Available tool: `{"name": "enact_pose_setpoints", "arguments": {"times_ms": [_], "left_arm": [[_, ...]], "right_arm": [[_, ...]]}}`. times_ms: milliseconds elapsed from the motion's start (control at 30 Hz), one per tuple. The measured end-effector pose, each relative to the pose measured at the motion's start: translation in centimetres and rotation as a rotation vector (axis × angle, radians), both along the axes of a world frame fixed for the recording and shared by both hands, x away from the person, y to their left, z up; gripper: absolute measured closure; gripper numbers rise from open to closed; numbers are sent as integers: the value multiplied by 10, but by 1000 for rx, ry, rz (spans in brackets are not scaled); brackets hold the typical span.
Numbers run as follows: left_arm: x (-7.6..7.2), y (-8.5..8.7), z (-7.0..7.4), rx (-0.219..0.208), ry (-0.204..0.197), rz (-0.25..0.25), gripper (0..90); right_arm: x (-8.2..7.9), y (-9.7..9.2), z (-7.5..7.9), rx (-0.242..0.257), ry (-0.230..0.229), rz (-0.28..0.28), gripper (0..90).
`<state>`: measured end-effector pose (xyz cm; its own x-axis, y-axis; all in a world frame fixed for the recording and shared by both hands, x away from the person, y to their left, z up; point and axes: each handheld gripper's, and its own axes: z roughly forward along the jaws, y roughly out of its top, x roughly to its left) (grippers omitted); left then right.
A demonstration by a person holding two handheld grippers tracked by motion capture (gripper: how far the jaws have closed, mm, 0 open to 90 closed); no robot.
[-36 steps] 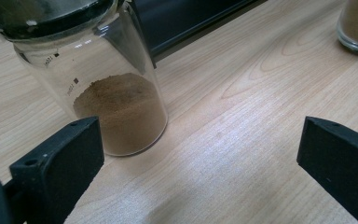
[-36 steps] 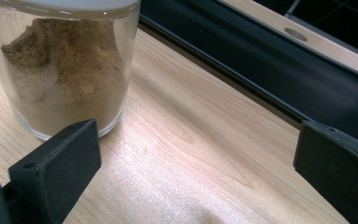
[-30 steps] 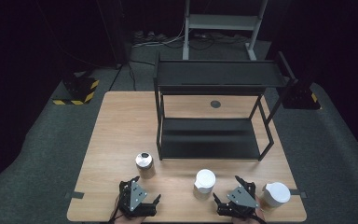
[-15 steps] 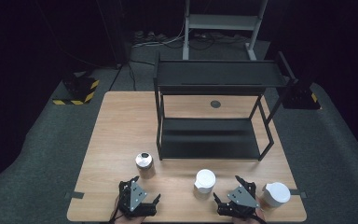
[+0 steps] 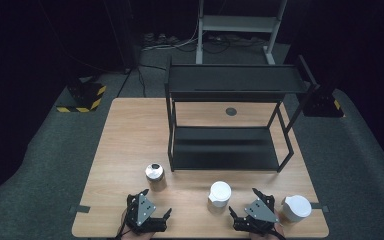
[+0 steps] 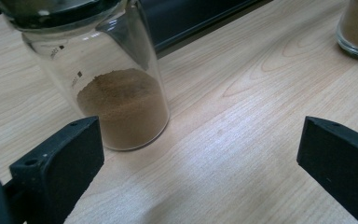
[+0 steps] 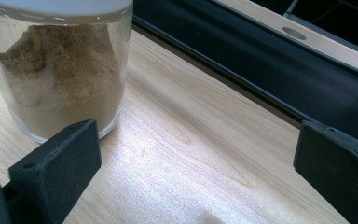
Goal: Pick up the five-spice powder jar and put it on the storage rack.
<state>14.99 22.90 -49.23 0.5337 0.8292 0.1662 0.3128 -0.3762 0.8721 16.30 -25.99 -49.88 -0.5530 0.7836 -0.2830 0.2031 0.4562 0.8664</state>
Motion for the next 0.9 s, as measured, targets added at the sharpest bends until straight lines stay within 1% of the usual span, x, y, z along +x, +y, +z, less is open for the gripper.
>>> {"name": "enact_pose_setpoints", "arguments": {"times_ms": [100, 167, 267, 433, 700, 900], "left_arm": [[-2, 5, 3, -25, -12, 11, 8], [-3, 6, 4, -29, -17, 14, 8], [-6, 12, 6, -48, -32, 26, 8], [-10, 18, 8, -70, -47, 41, 8], [-12, 24, 10, -90, -59, 57, 8], [-12, 26, 11, -98, -60, 55, 8]], "right_arm": [[0, -1, 0, 1, -2, 1, 1], [0, -1, 0, 1, -2, 2, 2], [0, -1, 0, 3, -1, -1, 1], [0, -1, 0, 4, -1, -1, 1], [0, -1, 0, 2, -3, 1, 1], [0, -1, 0, 1, -3, 3, 2]]}}
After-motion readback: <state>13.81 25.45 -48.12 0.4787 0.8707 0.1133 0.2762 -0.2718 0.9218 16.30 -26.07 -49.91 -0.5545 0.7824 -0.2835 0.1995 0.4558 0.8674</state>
